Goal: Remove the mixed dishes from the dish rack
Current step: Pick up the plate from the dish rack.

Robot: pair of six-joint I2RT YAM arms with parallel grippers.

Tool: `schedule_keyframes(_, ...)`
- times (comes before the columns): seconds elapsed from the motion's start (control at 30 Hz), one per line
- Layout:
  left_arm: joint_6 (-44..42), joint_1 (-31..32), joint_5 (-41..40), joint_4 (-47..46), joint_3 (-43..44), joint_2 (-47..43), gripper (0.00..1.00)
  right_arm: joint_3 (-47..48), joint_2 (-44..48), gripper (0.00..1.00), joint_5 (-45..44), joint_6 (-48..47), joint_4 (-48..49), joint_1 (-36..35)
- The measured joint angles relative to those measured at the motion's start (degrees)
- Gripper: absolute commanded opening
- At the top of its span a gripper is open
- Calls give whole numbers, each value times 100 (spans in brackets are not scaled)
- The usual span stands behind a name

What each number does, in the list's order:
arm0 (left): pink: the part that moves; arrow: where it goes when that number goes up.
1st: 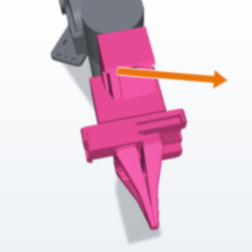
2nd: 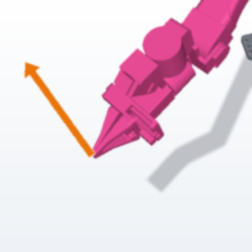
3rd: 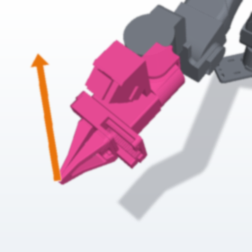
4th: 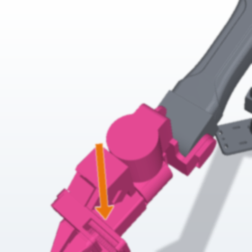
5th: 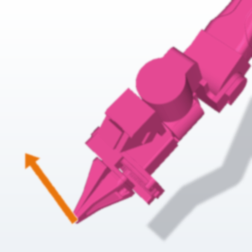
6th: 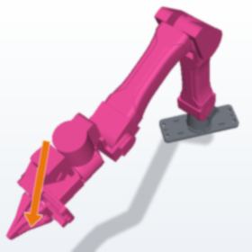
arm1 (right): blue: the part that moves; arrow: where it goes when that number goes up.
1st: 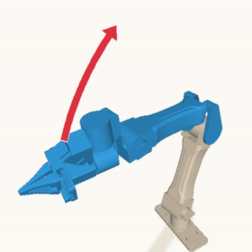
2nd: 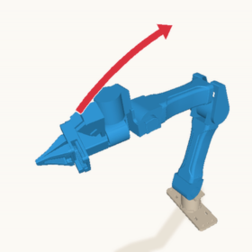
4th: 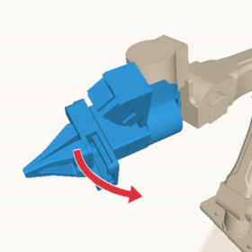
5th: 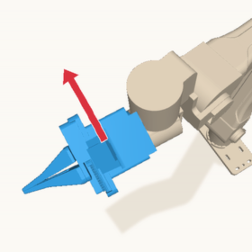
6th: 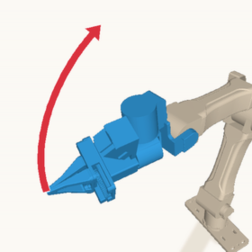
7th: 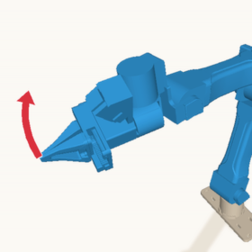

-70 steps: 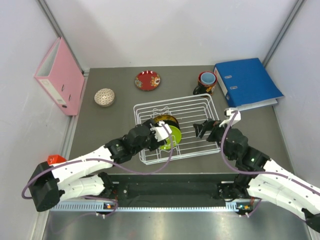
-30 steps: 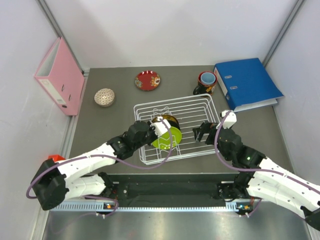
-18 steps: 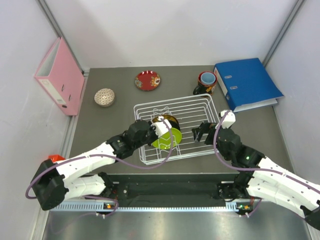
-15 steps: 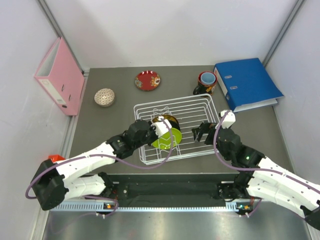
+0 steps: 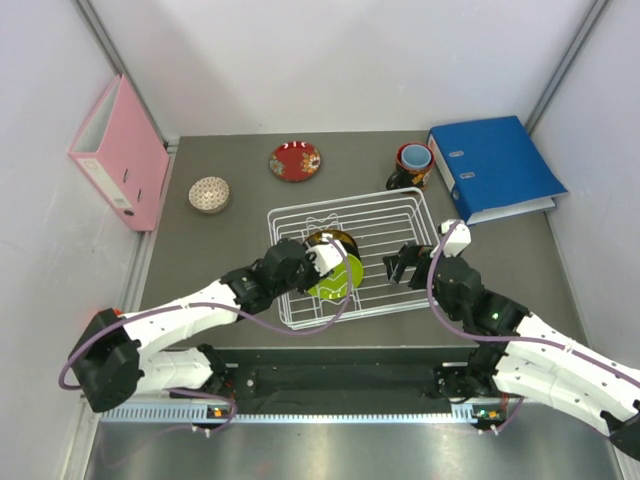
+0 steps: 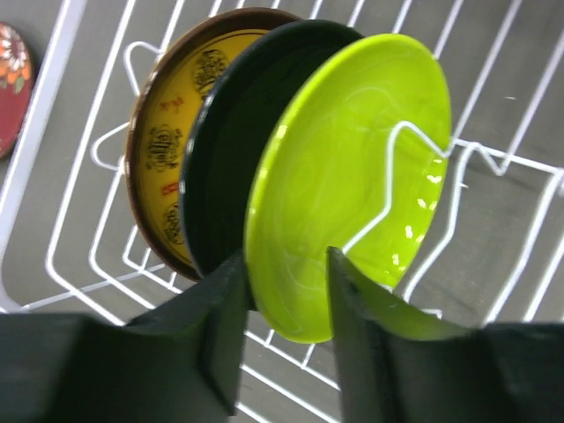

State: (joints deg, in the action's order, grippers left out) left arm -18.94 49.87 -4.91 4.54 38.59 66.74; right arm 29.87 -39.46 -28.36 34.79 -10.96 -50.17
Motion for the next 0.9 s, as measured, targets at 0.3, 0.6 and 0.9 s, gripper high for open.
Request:
schedule_keyframes(0.3,74,-48,-74,-188,31,50,0,-26,2,100,0,0,33,0)
schedule_keyframes(0.6,72,-35,-26,-133,52,-7,0,-26,-2,100,0,-2,59,0)
schedule_keyframes(0.9,-92,4,-186,415,352,-400,0,-26,-35,99,11,-2,83,0)
